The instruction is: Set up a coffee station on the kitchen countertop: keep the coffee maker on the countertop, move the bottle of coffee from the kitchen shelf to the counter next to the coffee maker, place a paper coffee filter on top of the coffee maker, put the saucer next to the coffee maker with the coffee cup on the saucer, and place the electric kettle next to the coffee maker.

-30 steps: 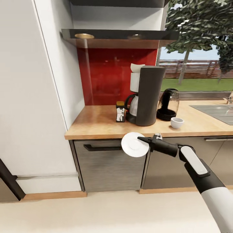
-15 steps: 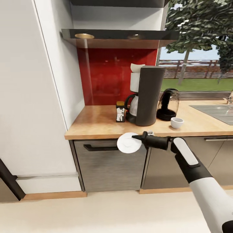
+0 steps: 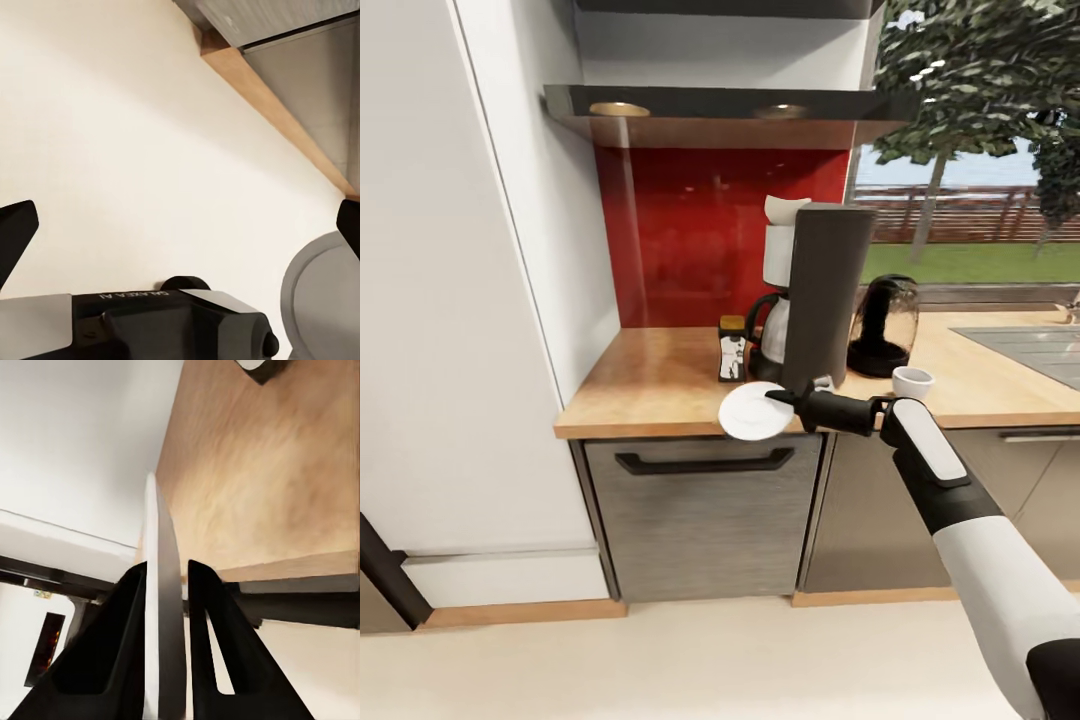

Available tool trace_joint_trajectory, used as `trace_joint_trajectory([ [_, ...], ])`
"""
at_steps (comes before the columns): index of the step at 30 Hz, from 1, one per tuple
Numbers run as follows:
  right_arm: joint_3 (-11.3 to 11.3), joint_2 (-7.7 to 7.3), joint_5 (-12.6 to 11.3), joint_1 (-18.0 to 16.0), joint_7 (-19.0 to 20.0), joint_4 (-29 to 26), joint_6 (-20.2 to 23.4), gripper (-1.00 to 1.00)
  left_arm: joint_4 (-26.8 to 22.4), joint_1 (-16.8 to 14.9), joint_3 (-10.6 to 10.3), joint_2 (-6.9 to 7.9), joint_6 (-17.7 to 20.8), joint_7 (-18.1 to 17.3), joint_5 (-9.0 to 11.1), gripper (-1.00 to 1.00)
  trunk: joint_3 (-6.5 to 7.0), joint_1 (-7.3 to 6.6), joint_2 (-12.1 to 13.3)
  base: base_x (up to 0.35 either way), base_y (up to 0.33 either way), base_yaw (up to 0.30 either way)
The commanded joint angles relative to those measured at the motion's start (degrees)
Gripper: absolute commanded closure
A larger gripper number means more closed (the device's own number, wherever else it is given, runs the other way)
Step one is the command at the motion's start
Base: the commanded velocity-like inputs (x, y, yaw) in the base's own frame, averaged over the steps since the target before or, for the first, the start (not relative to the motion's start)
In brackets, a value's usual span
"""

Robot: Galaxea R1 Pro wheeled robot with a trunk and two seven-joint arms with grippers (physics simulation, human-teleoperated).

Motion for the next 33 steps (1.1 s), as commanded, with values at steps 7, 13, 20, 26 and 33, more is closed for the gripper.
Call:
trace_joint_trajectory([
  [7,0.3,0.04,-0.8,-0.1,-0.5,0.2,-0.8,1.0,0.0,0.0,-0.4,0.02,-0.3,-0.1,0.4,-1.0,-0.06,0.0,0.0,0.145,0.001,0.0],
  [13,0.4,1.39,-0.8,-0.1,-2.0,1.4,-0.8,1.0,0.0,0.0,-0.4,0.02,-0.3,-0.1,0.4,-1.0,-0.06,0.0,0.0,0.153,0.057,0.0],
  [20,0.3,3.96,-1.0,-0.1,-6.7,2.2,-0.9,1.0,0.0,0.0,-0.4,0.02,-0.3,-0.1,0.4,-1.0,-0.06,0.0,0.0,0.037,0.011,0.0],
  [26,0.2,4.07,-1.1,-0.1,-6.8,2.2,-0.9,1.0,0.0,0.0,-0.4,0.02,-0.3,-0.1,0.4,-1.0,-0.06,0.0,0.0,0.081,0.0,0.0],
  [33,0.2,4.09,-1.0,-0.1,-6.9,2.4,-0.9,1.0,0.0,0.0,-0.4,0.02,-0.3,-0.1,0.4,-1.0,-0.06,0.0,0.0,0.136,0.0,0.0],
])
